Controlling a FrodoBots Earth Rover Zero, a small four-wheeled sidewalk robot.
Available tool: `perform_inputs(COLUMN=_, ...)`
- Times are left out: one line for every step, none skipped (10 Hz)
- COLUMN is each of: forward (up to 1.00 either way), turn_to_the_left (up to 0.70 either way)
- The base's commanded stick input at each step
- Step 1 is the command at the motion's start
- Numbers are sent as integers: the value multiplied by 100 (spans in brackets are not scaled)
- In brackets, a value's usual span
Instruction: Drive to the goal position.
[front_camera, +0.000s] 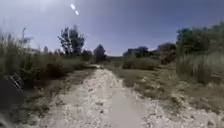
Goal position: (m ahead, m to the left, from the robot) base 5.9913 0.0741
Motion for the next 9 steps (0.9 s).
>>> perform_inputs(forward=70, turn_to_the_left=0)
perform_inputs(forward=70, turn_to_the_left=0)
perform_inputs(forward=70, turn_to_the_left=0)
perform_inputs(forward=70, turn_to_the_left=0)
perform_inputs(forward=70, turn_to_the_left=0)
perform_inputs(forward=70, turn_to_the_left=0)
perform_inputs(forward=70, turn_to_the_left=0)
perform_inputs(forward=70, turn_to_the_left=0)
perform_inputs(forward=70, turn_to_the_left=0)
